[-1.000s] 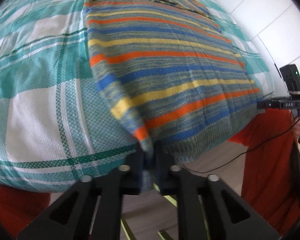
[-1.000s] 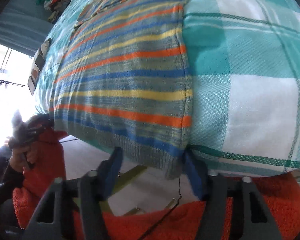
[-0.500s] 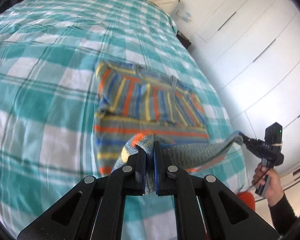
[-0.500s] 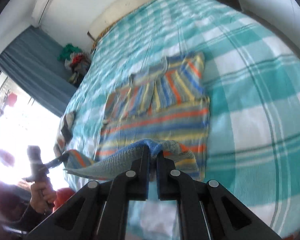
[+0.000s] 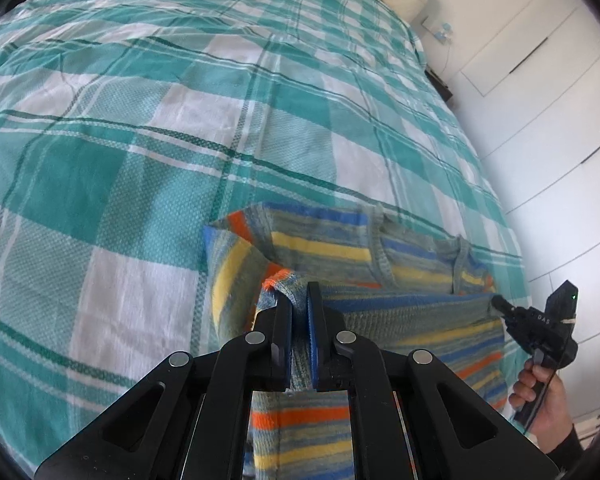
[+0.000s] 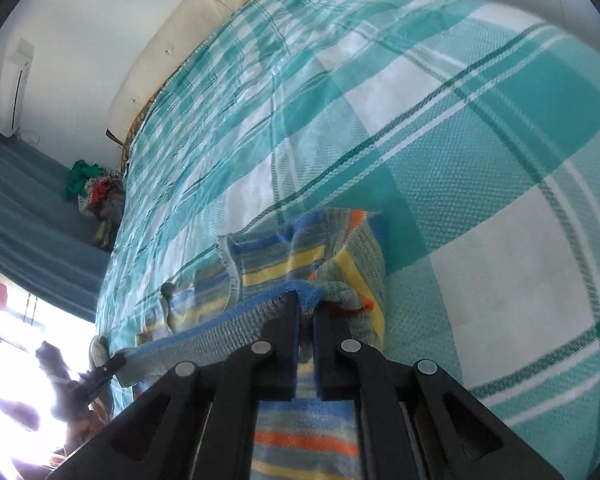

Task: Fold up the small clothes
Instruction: 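Lift the hem onto the collar with both grippers and open them, then move the left gripper to the side edge of the folded sweater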

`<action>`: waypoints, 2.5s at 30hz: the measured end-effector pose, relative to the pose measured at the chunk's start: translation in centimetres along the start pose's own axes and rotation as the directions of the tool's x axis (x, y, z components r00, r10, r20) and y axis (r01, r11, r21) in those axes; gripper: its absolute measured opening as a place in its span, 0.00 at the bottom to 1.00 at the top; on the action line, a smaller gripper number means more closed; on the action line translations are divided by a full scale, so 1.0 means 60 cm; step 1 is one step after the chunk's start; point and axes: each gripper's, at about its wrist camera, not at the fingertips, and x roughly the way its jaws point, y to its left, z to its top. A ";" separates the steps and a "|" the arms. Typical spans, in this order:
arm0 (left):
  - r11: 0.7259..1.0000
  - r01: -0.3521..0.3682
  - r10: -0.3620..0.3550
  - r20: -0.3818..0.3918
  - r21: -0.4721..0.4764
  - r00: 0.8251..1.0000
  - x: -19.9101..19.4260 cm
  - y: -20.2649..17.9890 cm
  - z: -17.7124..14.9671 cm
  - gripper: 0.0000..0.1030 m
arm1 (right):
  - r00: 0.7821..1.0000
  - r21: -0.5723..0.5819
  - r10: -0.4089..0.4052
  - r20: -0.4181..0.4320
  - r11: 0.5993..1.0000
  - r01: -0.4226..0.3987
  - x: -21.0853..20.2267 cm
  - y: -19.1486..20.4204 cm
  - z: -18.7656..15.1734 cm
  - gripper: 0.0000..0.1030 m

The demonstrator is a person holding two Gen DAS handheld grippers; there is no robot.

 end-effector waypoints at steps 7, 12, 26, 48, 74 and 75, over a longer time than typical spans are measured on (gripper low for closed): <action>0.996 -0.034 0.045 0.122 -0.088 0.991 -0.057 0.033 0.046 0.71 | 0.993 0.010 0.083 0.087 0.996 -0.084 -0.050 -0.009 0.049 0.50; 0.994 0.023 -0.031 0.079 0.106 0.996 -0.104 -0.003 -0.018 0.69 | 0.999 -0.237 0.037 -0.026 0.971 -0.042 -0.087 0.042 0.020 0.53; 0.989 -0.055 0.055 0.003 0.134 0.999 -0.016 -0.018 -0.039 0.48 | 0.975 -0.361 -0.220 0.009 0.909 0.209 0.036 0.096 0.025 0.30; 0.950 -0.149 0.128 0.092 0.273 0.987 -0.161 -0.086 -0.305 0.74 | 0.915 -0.479 -0.383 0.128 0.784 0.395 -0.184 0.037 -0.237 0.58; 0.618 0.004 0.013 -0.016 0.786 1.000 0.085 -0.495 -0.429 0.56 | 0.997 -0.332 -0.054 -0.050 0.943 0.034 -0.158 -0.038 -0.077 0.60; 0.602 -0.007 0.020 -0.006 0.799 1.000 0.098 -0.505 -0.433 0.56 | 0.996 -0.328 -0.044 -0.073 0.944 0.018 -0.145 -0.041 -0.065 0.60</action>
